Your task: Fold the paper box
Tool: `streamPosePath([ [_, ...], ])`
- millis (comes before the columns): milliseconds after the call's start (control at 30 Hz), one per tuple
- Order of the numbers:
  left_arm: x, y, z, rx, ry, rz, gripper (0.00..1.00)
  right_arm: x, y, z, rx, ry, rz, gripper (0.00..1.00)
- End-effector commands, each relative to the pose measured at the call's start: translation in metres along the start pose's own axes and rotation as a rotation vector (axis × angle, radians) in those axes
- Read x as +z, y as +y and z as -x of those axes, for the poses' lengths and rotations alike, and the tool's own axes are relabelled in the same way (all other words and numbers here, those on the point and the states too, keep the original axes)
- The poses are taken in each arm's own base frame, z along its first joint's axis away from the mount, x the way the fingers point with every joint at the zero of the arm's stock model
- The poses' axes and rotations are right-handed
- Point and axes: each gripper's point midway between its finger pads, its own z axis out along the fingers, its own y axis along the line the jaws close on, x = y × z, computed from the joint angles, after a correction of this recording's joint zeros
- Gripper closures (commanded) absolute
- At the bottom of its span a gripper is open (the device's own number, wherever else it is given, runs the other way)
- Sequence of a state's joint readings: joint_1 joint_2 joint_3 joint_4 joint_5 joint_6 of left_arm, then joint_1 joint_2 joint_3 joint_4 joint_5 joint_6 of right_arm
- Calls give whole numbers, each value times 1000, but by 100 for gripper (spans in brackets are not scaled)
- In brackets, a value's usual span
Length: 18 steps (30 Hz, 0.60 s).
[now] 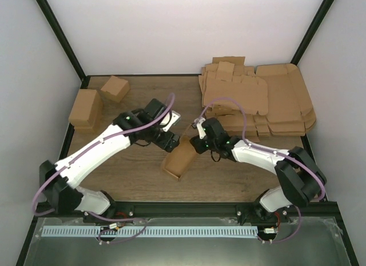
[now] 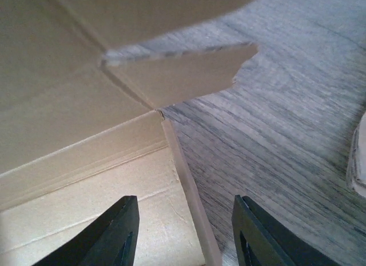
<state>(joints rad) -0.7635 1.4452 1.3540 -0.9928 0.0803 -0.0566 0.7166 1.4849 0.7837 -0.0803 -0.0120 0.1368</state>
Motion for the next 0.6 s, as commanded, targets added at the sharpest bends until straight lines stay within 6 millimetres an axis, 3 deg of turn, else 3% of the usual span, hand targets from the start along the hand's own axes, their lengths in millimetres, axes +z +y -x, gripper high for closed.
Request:
streamPosePath([
  [0, -33, -11, -1, -158, -120, -64, 12, -18, -1, 25, 34, -112, 81, 51],
  [67, -43, -19, -7, -211, -150, -117, 2, -23, 1, 32, 24, -141, 114, 51],
  [167, -48, -21, -22, -282, -148, -131, 0, -27, 1, 44, -3, -174, 117, 48],
  [333, -38, -35, -45, -352, -128, -177, 0, -26, 6, 57, -36, -190, 144, 47],
  [467, -29, -48, -47, -362, -147, -169, 0, -30, 10, 66, -40, -212, 162, 46],
  [567, -17, -41, -45, -335, -128, -48, 0, -32, 15, 70, -49, -221, 186, 42],
])
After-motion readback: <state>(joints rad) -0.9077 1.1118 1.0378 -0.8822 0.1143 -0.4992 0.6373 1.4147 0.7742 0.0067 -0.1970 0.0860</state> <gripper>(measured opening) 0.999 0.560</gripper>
